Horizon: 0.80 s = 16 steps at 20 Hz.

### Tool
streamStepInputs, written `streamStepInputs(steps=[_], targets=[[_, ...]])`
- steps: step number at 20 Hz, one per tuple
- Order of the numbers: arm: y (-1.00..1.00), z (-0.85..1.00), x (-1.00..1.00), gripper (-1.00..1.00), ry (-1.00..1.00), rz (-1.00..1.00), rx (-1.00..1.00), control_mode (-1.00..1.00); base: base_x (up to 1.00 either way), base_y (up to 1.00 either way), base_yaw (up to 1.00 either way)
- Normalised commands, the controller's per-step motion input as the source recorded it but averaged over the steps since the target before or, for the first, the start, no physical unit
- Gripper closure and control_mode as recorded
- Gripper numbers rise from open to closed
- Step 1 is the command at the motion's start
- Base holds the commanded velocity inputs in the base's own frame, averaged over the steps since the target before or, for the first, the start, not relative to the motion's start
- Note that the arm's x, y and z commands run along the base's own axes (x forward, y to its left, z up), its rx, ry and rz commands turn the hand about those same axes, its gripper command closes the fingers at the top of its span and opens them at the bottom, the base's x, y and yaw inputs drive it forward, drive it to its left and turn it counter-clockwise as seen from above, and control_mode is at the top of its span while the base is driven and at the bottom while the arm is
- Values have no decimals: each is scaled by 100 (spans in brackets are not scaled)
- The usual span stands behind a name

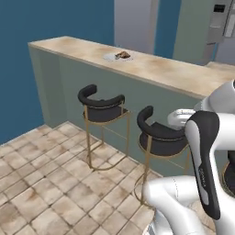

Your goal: Take the cheese, chicken drumstick, and mushroom from the fridge and place them on the plate on the dining counter to create an appetizer plate.

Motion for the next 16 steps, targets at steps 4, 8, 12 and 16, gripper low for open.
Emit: streamStepInputs(steps=[4, 8, 12, 16], targets=[[0, 0, 0, 100, 0, 0, 0, 100, 100, 89, -31], [0, 0, 0, 100, 0, 0, 0, 100, 100, 92, -31], [0, 0, 0, 100, 0, 0, 0, 100, 95, 89, -31], [0, 0, 0, 100, 0, 0, 0, 100, 84, 78, -32]])
